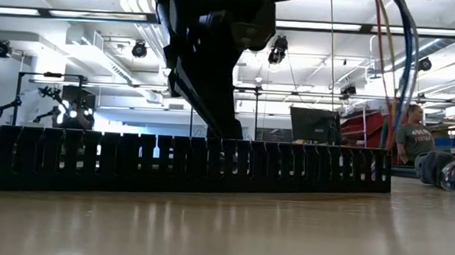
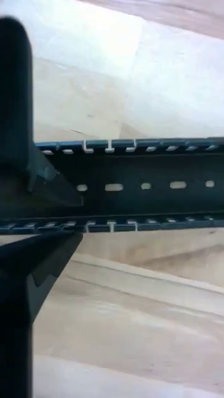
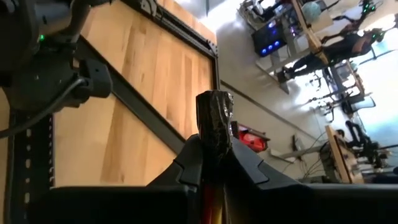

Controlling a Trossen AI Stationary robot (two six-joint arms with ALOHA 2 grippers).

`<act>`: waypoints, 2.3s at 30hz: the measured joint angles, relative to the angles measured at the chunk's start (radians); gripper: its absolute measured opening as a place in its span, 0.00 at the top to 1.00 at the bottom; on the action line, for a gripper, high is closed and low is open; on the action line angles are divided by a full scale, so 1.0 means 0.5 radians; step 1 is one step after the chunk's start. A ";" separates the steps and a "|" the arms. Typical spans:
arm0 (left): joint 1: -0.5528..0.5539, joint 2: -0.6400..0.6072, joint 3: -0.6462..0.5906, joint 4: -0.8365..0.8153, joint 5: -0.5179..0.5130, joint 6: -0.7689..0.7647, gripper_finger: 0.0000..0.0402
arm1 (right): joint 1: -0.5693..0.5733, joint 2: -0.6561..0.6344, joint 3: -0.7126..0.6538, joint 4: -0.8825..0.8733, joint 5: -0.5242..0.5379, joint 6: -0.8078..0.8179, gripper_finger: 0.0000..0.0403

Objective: Ziptie cables
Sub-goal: Put the wrapped cable wires into the cable duct

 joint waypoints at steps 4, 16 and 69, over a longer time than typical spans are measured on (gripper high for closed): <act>0.003 -0.002 0.000 -0.003 -0.019 0.012 0.78 | 0.000 0.001 -0.075 -0.004 -0.004 0.078 0.95; -0.042 -0.215 0.062 -0.844 -0.094 -0.188 0.70 | 0.005 0.000 -0.129 0.180 -0.330 0.033 0.94; -1.129 -0.572 -1.225 0.145 -0.277 -1.639 0.94 | 0.013 0.806 -0.242 1.337 -0.974 -0.212 0.95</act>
